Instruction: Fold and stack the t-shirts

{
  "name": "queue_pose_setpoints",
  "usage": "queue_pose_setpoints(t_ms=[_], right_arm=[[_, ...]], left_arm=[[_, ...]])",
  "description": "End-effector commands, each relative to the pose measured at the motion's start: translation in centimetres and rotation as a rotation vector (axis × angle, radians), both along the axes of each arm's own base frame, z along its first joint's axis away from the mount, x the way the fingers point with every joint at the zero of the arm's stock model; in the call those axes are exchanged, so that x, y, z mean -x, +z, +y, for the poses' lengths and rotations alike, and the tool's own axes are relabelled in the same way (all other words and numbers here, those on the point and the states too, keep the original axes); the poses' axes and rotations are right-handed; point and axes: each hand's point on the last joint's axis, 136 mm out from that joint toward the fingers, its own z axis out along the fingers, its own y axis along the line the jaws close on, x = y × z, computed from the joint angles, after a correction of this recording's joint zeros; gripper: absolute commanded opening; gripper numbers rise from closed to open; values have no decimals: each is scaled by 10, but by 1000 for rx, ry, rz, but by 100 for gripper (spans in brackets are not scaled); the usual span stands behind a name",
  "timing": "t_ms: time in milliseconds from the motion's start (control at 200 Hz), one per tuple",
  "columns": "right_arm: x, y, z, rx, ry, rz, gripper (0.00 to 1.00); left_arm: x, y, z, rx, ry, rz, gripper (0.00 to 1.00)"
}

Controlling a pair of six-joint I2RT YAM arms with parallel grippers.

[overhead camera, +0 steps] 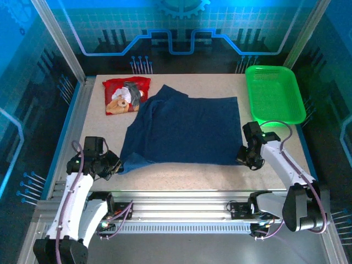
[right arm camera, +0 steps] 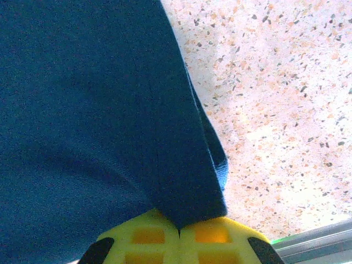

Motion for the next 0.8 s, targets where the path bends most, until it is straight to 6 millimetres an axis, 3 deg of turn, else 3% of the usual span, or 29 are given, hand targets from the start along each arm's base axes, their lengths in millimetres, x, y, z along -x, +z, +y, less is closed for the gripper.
queue_pose_setpoints(t_ms=[0,275,795], right_arm=[[-5,10,-4,37,4,-6,0],[-48,38,-4,69,88,-83,0],[-112,38,-5,122,194,-84,0]], left_arm=[[-17,23,7,-80,-64,-41,0],[-68,67,13,-206,-248,-162,0],[-132,66,8,-290,-461,-184,0]])
